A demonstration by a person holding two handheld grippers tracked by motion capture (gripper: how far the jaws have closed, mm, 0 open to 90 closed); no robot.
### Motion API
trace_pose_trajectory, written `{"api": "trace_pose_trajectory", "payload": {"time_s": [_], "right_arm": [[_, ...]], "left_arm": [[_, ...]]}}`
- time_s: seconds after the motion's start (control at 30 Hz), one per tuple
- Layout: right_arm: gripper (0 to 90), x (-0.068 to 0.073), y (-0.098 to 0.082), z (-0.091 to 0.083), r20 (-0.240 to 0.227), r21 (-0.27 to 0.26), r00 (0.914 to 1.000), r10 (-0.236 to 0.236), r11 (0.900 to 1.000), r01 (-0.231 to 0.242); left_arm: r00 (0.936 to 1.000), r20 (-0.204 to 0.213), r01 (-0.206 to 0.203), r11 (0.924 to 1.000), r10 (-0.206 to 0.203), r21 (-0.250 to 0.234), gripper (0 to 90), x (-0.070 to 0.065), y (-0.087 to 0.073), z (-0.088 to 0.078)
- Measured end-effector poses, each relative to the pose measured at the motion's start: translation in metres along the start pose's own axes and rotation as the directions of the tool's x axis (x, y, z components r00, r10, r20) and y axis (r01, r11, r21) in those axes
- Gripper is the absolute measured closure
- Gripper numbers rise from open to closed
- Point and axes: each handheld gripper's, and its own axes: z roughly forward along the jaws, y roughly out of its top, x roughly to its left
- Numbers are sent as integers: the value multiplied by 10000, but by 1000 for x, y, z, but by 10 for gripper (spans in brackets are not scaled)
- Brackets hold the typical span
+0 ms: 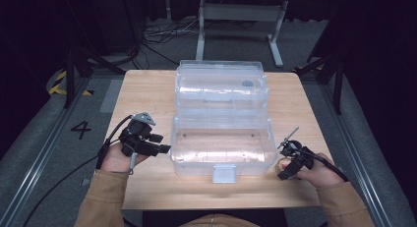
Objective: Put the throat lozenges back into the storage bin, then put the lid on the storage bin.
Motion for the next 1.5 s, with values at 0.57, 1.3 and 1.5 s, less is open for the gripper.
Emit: {"api": "trace_pose_trajectory", "payload": {"time_s": [0.57,1.3,1.5], "right_arm": [[202,-2,-1,3,-58,-23,10000,-81,10000,81],[202,-9,-12,-37,-77,-1486,9986,523,9875,-529],[202,-9,-13,-49,-98,-1882,9988,478,9809,-488]], "left_arm": [[10000,10,48,10000,-48,5,477,0,0,0],[9999,87,83,10000,-84,45,477,4,2,3],[9999,22,150,9999,-151,19,477,4,0,2]]}}
